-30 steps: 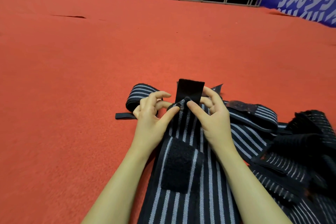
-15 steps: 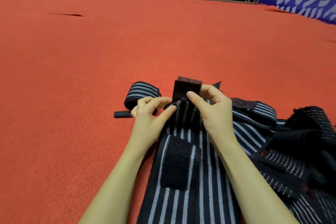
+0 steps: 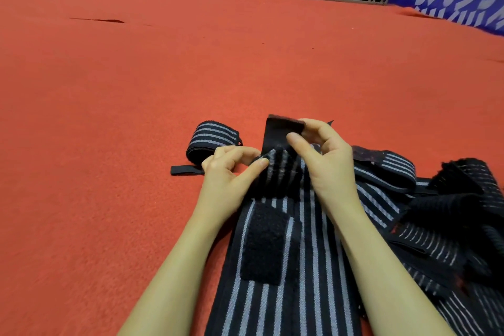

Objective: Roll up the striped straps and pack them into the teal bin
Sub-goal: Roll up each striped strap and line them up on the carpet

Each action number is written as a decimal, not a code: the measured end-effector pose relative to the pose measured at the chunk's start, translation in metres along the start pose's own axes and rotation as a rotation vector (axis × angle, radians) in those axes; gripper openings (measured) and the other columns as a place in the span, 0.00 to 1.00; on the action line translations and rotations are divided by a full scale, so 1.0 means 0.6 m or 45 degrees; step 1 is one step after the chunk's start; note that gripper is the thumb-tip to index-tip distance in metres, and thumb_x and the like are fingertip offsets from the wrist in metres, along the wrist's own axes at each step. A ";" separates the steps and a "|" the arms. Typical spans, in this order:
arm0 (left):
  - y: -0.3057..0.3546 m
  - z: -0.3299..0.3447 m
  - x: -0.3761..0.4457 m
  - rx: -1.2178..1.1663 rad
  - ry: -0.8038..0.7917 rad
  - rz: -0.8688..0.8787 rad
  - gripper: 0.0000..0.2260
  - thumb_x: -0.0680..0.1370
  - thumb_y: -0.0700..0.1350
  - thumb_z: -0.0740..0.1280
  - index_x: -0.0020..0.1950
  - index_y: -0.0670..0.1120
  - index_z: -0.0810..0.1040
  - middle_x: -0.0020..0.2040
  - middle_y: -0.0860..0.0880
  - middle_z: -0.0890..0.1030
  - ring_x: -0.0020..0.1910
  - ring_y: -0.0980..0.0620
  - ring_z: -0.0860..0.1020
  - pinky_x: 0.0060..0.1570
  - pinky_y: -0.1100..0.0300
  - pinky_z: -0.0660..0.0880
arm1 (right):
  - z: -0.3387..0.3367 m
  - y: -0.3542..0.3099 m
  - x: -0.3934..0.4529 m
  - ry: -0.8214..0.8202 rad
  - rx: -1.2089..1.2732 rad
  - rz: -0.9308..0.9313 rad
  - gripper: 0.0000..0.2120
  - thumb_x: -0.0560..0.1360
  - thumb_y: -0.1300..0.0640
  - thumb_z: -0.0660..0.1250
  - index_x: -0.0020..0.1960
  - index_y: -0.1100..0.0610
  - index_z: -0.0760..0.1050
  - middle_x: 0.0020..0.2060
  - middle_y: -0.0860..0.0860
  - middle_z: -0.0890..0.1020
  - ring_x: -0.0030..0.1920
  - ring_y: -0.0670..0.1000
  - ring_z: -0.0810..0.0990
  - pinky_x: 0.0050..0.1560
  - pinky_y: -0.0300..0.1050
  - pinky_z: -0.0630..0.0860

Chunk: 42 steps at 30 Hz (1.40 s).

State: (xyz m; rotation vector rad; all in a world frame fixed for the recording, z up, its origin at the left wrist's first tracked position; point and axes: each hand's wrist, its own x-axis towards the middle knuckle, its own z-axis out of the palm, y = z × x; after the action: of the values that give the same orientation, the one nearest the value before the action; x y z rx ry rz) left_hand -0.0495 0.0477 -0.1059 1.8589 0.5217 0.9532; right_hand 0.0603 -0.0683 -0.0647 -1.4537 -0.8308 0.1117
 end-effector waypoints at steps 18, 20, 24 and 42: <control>0.009 -0.049 0.010 -0.369 -0.287 -0.022 0.11 0.77 0.32 0.65 0.54 0.48 0.77 0.45 0.38 0.82 0.46 0.45 0.81 0.54 0.43 0.75 | -0.020 0.026 -0.001 -0.689 -0.125 0.131 0.14 0.77 0.52 0.60 0.61 0.41 0.70 0.50 0.59 0.79 0.52 0.61 0.78 0.60 0.63 0.73; 0.008 -0.053 0.012 -0.388 -0.337 -0.028 0.10 0.78 0.33 0.64 0.55 0.45 0.76 0.46 0.39 0.82 0.47 0.43 0.81 0.54 0.44 0.75 | -0.024 0.026 0.001 -0.740 -0.114 0.135 0.13 0.78 0.53 0.60 0.60 0.41 0.71 0.51 0.58 0.80 0.53 0.64 0.78 0.60 0.66 0.72; 0.011 -0.054 0.016 -0.454 -0.357 -0.002 0.09 0.77 0.31 0.64 0.50 0.44 0.76 0.42 0.47 0.83 0.44 0.49 0.79 0.48 0.57 0.76 | -0.022 0.020 0.004 -0.691 0.071 0.089 0.14 0.77 0.62 0.61 0.51 0.42 0.75 0.45 0.55 0.82 0.46 0.52 0.81 0.54 0.48 0.75; 0.016 -0.043 0.010 -0.515 -0.252 -0.071 0.17 0.73 0.35 0.70 0.61 0.45 0.77 0.40 0.56 0.83 0.44 0.60 0.80 0.46 0.67 0.75 | -0.006 0.019 -0.005 -0.488 0.229 0.097 0.14 0.72 0.67 0.71 0.50 0.50 0.76 0.38 0.50 0.79 0.43 0.51 0.79 0.47 0.50 0.78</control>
State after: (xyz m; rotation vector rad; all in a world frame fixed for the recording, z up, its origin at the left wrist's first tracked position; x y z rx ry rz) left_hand -0.0666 0.0619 -0.0885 1.5418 0.2371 0.7614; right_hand 0.0648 -0.0707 -0.0757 -1.3111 -1.0457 0.5229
